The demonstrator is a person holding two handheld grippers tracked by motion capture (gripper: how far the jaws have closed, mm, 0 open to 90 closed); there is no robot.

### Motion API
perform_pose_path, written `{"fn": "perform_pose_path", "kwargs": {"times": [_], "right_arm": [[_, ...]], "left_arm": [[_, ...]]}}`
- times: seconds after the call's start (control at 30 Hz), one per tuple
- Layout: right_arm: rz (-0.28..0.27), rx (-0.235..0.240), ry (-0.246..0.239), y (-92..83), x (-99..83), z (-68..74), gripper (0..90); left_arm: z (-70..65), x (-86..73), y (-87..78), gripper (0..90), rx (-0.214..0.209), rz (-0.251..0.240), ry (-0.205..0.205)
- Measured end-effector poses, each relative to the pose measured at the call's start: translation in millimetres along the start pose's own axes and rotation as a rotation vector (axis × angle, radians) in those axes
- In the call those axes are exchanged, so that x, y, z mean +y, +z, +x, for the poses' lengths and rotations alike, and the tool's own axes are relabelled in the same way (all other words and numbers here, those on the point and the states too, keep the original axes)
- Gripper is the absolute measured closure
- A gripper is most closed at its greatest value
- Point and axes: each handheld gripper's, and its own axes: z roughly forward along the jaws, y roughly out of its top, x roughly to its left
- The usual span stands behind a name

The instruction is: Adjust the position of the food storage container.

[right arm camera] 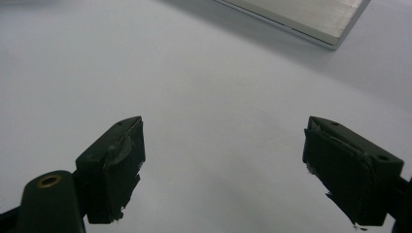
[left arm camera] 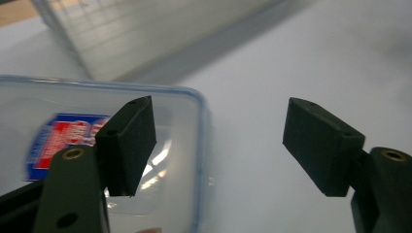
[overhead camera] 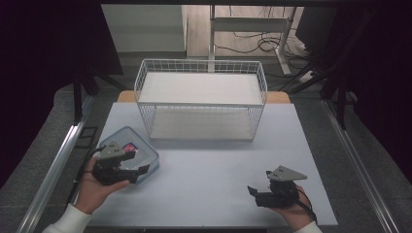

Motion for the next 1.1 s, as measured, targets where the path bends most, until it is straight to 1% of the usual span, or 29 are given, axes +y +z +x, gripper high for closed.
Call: {"fn": "perform_pose_path", "kwargs": {"times": [0.07, 0.1, 0.13, 0.17, 0.2, 0.23, 0.27, 0.3, 0.33, 0.37, 0.4, 0.43, 0.47, 0.5, 0.53, 0.57, 0.6, 0.63, 0.67, 0.7, 0.73, 0.77, 0.8, 0.83, 1.0, 1.1], "right_arm": [[0.001, -0.001, 0.001, 0.2, -0.1, -0.1, 15.5], [0.005, -0.002, 0.001, 1.1, -0.6, -0.3, 15.5], [0.005, -0.002, 0.001, 1.1, -0.6, -0.3, 15.5], [0.011, -0.002, 0.000, 1.8, -0.9, -0.4, 15.5], [0.011, -0.002, 0.000, 1.8, -0.9, -0.4, 15.5], [0.015, -0.001, 0.002, 2.6, -1.0, -0.1, 15.5], [0.015, -0.001, 0.002, 2.6, -1.0, -0.1, 15.5], [0.016, -0.001, 0.005, 3.2, -1.1, 0.1, 15.5], [0.016, -0.001, 0.005, 3.2, -1.1, 0.1, 15.5], [0.017, 0.004, 0.009, 3.3, -1.1, 0.1, 15.5], [0.019, 0.008, 0.013, 3.1, -1.0, 0.0, 15.5], [0.019, 0.009, 0.016, 3.2, -1.1, -0.2, 15.5], [0.019, 0.009, 0.016, 3.2, -1.1, -0.2, 15.5], [0.020, 0.008, 0.018, 3.5, -1.5, -0.7, 15.5], [0.021, 0.007, 0.019, 3.7, -1.7, -0.9, 15.5], [0.021, 0.007, 0.019, 3.7, -1.7, -0.9, 15.5], [0.021, 0.006, 0.020, 3.7, -1.8, -1.1, 15.5], [0.022, 0.005, 0.022, 3.6, -2.1, -1.3, 15.5], [0.022, 0.005, 0.022, 3.6, -2.1, -1.3, 15.5], [0.022, 0.005, 0.023, 3.5, -2.3, -1.6, 15.5], [0.020, 0.019, 0.041, 3.6, -2.2, -2.1, 15.5], [0.021, 0.027, 0.049, 3.6, -2.2, -2.5, 15.5], [0.021, 0.028, 0.052, 3.8, -2.3, -2.6, 15.5], [0.022, 0.026, 0.054, 4.1, -2.4, -2.7, 15.5], [0.026, 0.018, 0.058, 4.6, -3.2, -3.7, 15.5], [0.028, 0.017, 0.057, 4.7, -3.5, -4.1, 15.5]], "left_arm": [[11.3, 4.3, -3.6, 30.3, 0.021, -0.006, -0.008], [23.5, 8.7, -6.7, 31.9, 0.044, -0.012, -0.012], [23.5, 8.7, -6.7, 32.8, 0.044, -0.012, -0.012], [37.4, 12.6, -8.2, 33.9, 0.051, -0.019, -0.025], [37.4, 12.6, -8.2, 34.6, 0.051, -0.019, -0.025], [52.8, 15.3, -7.4, 34.9, 0.065, -0.025, -0.047], [52.8, 15.3, -7.4, 35.0, 0.065, -0.025, -0.047], [67.2, 16.3, -5.1, 35.4, 0.084, -0.028, -0.077], [67.2, 16.3, -5.1, 35.8, 0.084, -0.028, -0.077], [73.8, 16.7, -3.7, 35.8, 0.087, -0.027, -0.089], [79.4, 17.1, -1.7, 36.5, 0.099, -0.022, -0.093], [90.4, 18.4, 2.5, 37.1, 0.119, 0.000, -0.097], [90.4, 18.4, 2.5, 37.5, 0.119, 0.000, -0.097], [101.4, 19.6, 6.7, 38.6, 0.136, 0.016, -0.106], [107.0, 20.2, 8.8, 40.0, 0.145, 0.027, -0.110], [107.0, 20.2, 8.8, 42.8, 0.145, 0.027, -0.110], [112.4, 20.7, 10.9, 42.8, 0.152, 0.038, -0.113], [122.7, 21.2, 15.1, 50.4, 0.172, 0.053, -0.104], [122.7, 21.2, 15.1, 52.7, 0.172, 0.053, -0.104], [127.7, 21.5, 17.4, 52.7, 0.184, 0.060, -0.104], [138.4, 21.5, 21.9, 59.9, 0.201, 0.075, -0.116], [138.4, 21.5, 21.9, 63.1, 0.201, 0.075, -0.116], [148.4, 21.0, 27.2, 66.3, 0.209, 0.096, -0.131], [152.7, 20.6, 30.0, 69.5, 0.209, 0.109, -0.131], [168.0, 17.9, 43.1, 84.9, 0.221, 0.188, -0.128], [172.6, 16.6, 51.0, 89.6, 0.257, 0.225, -0.123]]}}
